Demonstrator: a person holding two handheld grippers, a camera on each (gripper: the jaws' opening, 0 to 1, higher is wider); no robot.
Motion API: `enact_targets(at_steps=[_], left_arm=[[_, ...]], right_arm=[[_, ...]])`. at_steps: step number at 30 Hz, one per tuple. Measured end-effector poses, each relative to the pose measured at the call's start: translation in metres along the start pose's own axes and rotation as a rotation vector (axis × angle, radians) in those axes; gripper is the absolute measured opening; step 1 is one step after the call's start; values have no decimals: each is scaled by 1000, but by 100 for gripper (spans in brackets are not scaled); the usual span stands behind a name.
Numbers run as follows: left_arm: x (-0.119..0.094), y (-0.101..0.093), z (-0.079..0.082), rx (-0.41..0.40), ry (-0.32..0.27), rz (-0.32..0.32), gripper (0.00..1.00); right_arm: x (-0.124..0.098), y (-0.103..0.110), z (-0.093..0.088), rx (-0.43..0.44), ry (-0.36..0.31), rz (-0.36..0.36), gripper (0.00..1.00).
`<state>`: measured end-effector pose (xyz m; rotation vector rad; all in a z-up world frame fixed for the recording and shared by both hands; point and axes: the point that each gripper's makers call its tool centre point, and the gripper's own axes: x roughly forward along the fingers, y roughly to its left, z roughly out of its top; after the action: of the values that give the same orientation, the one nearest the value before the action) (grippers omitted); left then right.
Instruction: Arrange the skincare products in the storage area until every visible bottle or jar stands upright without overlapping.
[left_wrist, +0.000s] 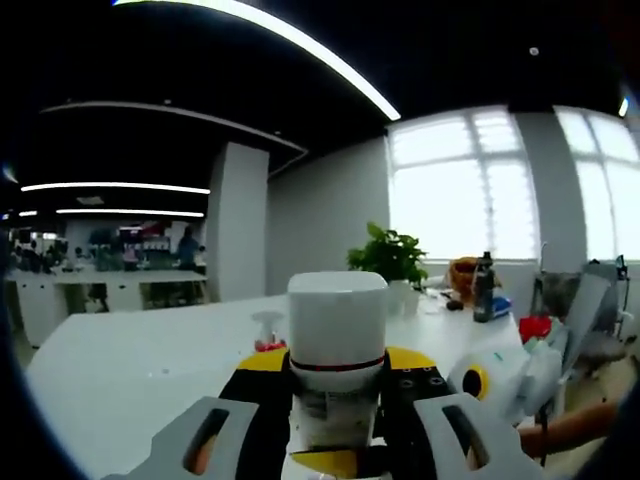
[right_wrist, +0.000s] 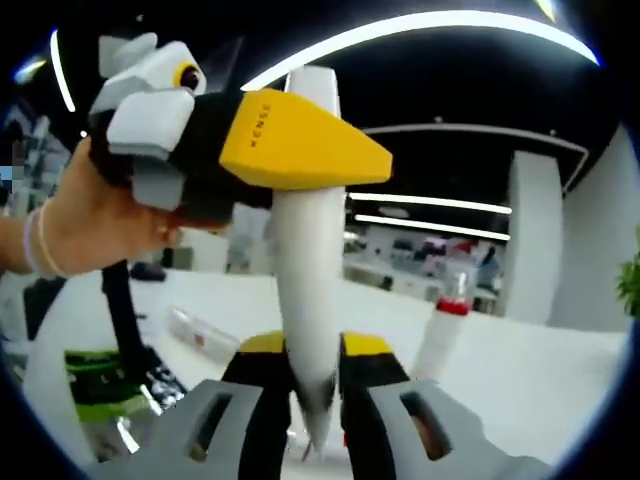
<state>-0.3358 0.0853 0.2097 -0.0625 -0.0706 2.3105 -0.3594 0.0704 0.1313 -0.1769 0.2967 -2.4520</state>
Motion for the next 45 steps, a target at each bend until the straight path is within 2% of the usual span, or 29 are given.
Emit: enact_targets(at_steps=[2, 6, 9, 11, 12, 13, 16, 18, 20, 21, 23, 26, 28, 30, 32, 34, 35, 41, 43, 45], left_arm=[[-1, -2, -1, 0, -4, 2, 34], [-2, -3, -5, 9, -9, -2, 35], [-1, 5, -9, 34, -25, 29, 37], [-1, 11, -13, 51, -37, 51, 39], [-2, 13, -15, 52, -39, 52, 40], [-4, 14, -15, 46, -44, 52, 40], [-8, 20, -18, 37, -75, 67, 44], [-11, 22, -18, 22, -101, 63, 47], [-12, 20, -16, -20, -131, 32, 50], [-14, 17, -13, -89, -170, -11, 52], [-16, 17, -15, -179, -193, -47, 58], [-18, 19, -23, -207, -193, -83, 61], [-19, 19, -27, -222, -199, -102, 62], [-20, 17, -31, -277, -189, -148, 64], [-21, 16, -32, -315, -194, -172, 66], [-24, 12, -36, -383, -179, -238, 64], [-25, 11, -39, -409, -172, -258, 63], [-27, 3, -49, -450, -140, -355, 63], [-29, -1, -50, -499, -136, -409, 62], [-31, -4, -51, -551, -128, -454, 58]], right_arm=[[0, -3, -1, -21, 11, -13, 13], [-2, -13, -6, -120, 69, -86, 13], [-5, -24, -15, -242, 164, -190, 12], [-6, -31, -17, -324, 201, -253, 12], [-6, -31, -17, -338, 203, -261, 12], [-9, -37, -15, -408, 215, -311, 12], [-15, -45, -10, -534, 246, -396, 12], [-17, -46, -5, -589, 238, -431, 12], [-20, -48, 0, -675, 239, -462, 12], [-21, -48, 1, -706, 247, -477, 12], [-23, -50, 6, -763, 241, -504, 12], [-28, -53, 16, -882, 237, -555, 12], [-32, -53, 24, -1008, 234, -602, 12], [-34, -48, 31, -1101, 212, -623, 12], [-34, -45, 34, -1131, 198, -625, 12], [-34, -44, 33, -1152, 204, -623, 12], [-35, -45, 34, -1195, 209, -635, 12], [-37, -41, 42, -1253, 173, -651, 12], [-38, -38, 48, -1279, 146, -661, 12], [-39, -38, 51, -1295, 137, -669, 12]])
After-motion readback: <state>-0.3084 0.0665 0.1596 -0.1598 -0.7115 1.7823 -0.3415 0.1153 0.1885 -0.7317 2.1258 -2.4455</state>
